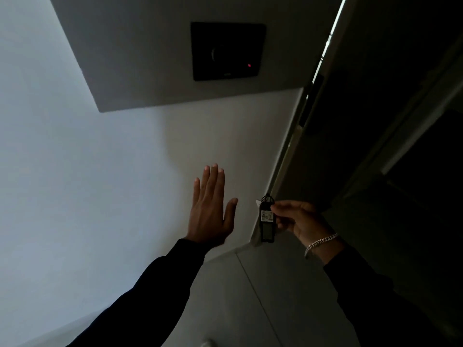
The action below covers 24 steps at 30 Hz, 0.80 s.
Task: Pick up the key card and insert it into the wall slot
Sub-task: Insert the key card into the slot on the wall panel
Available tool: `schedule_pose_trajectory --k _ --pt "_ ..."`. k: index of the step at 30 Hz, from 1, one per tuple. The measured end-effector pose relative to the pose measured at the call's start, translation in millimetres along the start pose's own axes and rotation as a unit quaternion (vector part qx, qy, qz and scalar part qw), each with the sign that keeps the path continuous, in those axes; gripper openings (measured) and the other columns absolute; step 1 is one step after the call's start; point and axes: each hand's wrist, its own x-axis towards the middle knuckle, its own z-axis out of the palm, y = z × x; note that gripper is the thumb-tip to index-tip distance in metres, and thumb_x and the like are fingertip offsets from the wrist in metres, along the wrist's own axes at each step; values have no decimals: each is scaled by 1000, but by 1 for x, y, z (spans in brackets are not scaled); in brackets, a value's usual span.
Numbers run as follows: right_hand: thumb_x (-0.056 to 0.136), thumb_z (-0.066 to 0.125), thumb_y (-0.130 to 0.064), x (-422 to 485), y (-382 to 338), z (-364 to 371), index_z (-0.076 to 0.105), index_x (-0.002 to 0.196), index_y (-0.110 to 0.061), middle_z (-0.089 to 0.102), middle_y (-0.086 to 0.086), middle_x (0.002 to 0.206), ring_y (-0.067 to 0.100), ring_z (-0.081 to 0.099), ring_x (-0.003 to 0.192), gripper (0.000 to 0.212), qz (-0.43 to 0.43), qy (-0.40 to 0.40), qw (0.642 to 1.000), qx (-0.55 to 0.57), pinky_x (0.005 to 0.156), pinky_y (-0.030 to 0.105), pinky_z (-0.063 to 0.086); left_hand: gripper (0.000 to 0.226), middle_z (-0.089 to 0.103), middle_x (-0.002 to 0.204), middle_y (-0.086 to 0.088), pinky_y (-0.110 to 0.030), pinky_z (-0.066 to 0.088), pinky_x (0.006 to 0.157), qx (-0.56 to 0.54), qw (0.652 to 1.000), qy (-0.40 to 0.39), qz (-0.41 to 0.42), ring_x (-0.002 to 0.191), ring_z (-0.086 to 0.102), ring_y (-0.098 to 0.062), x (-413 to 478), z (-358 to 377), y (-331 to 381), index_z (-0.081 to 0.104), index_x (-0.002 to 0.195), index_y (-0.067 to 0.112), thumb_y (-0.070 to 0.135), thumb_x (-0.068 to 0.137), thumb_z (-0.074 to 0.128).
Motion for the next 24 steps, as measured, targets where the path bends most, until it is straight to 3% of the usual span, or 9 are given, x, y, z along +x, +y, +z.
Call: schedule_pose_trajectory --k 3,6,9,12,14,19,24 --pt "73 72 -4 31 -41 4 73 76 -13 71 12 80 20 62 70 9 -53 -51 995 -65 57 22 54 68 13 165 -19 -52 6 125 24 999 44 8 154 3 -31 37 -12 -3 19 154 -2 40 102 33" --pt "74 73 -6 60 -90 12 73 81 -11 72 10 77 14 62 62 10 -123 -109 977 -137 56 21 53 67 14 164 -21 -52 5 125 57 992 110 3 154 4 -32 77 -29 -6 20 153 -3 36 101 36" --pt "73 74 -5 84 -141 19 73 80 -13 71 8 71 9 62 54 11 -244 -146 937 -204 54 18 53 67 15 163 -24 -53 5 125 108 979 174 8 154 5 -35 115 -50 -6 21 152 -6 32 101 39" --pt "73 76 -11 102 -196 26 74 80 -24 75 1 78 9 71 71 15 -367 -187 876 -251 69 22 57 68 13 163 -25 -53 6 125 155 960 233 1 153 4 -36 158 -75 1 18 153 -6 31 100 41" --pt "73 76 -14 108 -228 32 75 85 -23 76 0 85 11 72 82 15 -423 -203 848 -246 78 26 57 69 14 163 -26 -53 6 124 185 947 264 6 153 5 -37 186 -92 8 19 153 -7 31 99 40" --pt "73 75 -19 105 -287 49 75 88 -24 75 -2 86 10 72 83 16 -555 -191 796 -146 80 28 56 67 19 161 -28 -57 11 123 282 911 300 34 152 13 -39 234 -130 9 22 151 -8 32 100 36" --pt "72 74 -23 114 -310 66 74 81 -31 75 -1 81 14 72 78 12 -568 -183 798 -81 77 35 58 71 17 162 -27 -56 10 124 360 888 281 41 153 10 -36 246 -149 -9 21 153 -6 39 99 35"
